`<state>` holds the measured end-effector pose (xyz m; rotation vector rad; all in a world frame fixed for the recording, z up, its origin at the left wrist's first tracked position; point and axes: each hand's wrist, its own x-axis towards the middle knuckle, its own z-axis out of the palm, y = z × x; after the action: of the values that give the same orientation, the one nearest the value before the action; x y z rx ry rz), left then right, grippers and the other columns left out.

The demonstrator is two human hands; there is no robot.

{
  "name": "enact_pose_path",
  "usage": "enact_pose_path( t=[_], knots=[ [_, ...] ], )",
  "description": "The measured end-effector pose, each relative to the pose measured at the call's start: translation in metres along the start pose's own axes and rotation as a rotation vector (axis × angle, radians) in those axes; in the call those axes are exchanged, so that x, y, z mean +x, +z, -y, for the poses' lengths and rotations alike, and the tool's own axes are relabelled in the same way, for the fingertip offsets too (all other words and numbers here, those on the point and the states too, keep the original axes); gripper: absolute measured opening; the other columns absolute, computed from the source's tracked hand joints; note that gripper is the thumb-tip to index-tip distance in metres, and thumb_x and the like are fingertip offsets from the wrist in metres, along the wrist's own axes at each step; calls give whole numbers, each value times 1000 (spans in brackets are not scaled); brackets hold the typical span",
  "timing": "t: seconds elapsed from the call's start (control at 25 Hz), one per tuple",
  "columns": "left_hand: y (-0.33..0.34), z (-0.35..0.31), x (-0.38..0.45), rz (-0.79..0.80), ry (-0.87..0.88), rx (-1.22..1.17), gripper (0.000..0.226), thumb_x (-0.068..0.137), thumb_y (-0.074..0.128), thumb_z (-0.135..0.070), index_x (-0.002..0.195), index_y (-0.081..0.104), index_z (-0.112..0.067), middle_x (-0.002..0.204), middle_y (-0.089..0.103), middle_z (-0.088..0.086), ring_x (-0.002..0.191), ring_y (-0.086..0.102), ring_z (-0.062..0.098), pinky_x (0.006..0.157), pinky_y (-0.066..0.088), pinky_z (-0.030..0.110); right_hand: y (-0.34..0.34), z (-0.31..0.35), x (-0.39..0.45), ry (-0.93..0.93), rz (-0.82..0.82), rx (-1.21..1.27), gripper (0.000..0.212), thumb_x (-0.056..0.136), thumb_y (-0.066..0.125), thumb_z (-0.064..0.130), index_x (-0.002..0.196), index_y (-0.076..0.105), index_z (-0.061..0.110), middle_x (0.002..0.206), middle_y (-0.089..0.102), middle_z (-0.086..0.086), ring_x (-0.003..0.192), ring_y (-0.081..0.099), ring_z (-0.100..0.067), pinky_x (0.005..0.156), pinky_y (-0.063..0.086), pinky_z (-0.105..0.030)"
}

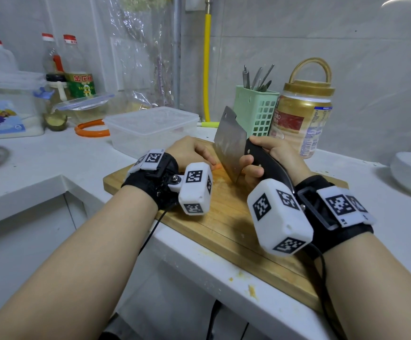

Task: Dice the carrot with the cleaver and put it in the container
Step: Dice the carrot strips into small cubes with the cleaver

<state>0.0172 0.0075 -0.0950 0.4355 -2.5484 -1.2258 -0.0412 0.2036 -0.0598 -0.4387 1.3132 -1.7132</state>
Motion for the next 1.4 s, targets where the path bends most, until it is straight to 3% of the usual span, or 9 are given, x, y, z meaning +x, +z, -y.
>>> enact_pose_path(
  t=[0.08,0.24,0.52,0.68,0.88,1.16,1.4],
  knots=[
    [0,-1,-2,15,19,-16,10,76,79,-5,77,74,-13,64,69,-14,65,60,-5,64,49,12,2,-1,-1,-4,7,2,26,99,40,31,80,42,12,56,41,-2,30,36,-11,38,27,-12],
    [0,0,-2,-3,34,-20,12,75,81,-10,86,77,-7,91,74,10,85,64,13,83,51,28,4,-2,0,-9,14,-33,27,99,40,30,79,41,12,56,40,-2,30,36,-12,36,28,-12],
    [0,1,-1,-12,31,-1,15,75,81,-11,88,77,-6,96,73,10,94,67,21,87,51,30,7,-3,0,27,13,-85,22,98,42,31,90,44,10,56,43,-4,30,38,-13,32,31,-14],
    [0,4,1,2,25,-3,9,74,82,-12,81,78,-14,95,74,12,102,67,27,97,51,43,10,1,-2,74,14,-139,22,99,42,31,93,47,10,54,43,-4,29,38,-14,32,32,-12],
    [0,4,1,0,16,-18,9,72,82,-14,79,77,-14,93,75,9,101,68,27,97,51,46,11,3,-4,101,2,-140,22,99,42,30,92,46,10,53,43,-4,28,38,-13,32,32,-12],
    [0,5,0,9,1,-23,10,69,83,-19,78,78,-19,93,75,9,101,67,25,98,51,46,12,3,1,91,-23,-160,22,98,44,29,109,43,10,57,44,-5,29,39,-14,32,33,-13],
    [0,-2,-4,-1,-26,-36,13,74,81,-10,86,77,-9,99,73,16,91,65,19,95,51,41,6,-3,6,65,-23,-75,21,98,45,30,102,42,10,57,44,-4,30,39,-13,34,33,-13]
  ],
)
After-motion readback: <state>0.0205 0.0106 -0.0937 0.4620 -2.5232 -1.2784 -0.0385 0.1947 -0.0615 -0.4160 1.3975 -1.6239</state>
